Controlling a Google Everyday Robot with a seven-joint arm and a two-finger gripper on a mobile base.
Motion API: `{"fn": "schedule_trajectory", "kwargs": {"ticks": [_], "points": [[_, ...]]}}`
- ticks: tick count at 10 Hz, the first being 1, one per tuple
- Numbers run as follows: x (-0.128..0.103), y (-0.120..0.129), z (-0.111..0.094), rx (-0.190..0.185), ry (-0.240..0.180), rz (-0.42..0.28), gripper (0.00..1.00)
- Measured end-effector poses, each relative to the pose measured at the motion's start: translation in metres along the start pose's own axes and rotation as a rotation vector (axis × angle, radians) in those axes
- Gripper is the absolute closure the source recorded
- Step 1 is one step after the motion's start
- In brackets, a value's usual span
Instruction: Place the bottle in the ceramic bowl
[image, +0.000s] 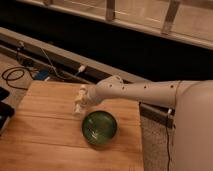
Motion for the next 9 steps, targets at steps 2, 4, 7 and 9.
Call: {"fn": "schedule_trajectory", "kwargs": {"ticks": [2, 4, 7, 9], "points": [[-0.001, -0.001, -0.001, 0.0, -0.001, 0.001, 1.0], [-0.004, -0.002, -0.005, 0.028, -0.009, 0.0, 1.0], [-0.021, -0.028, -0.045, 0.128, -0.061, 0.007, 1.0], [-0.022, -0.062, -0.082, 0.176, -0.112, 0.043, 1.0]]}}
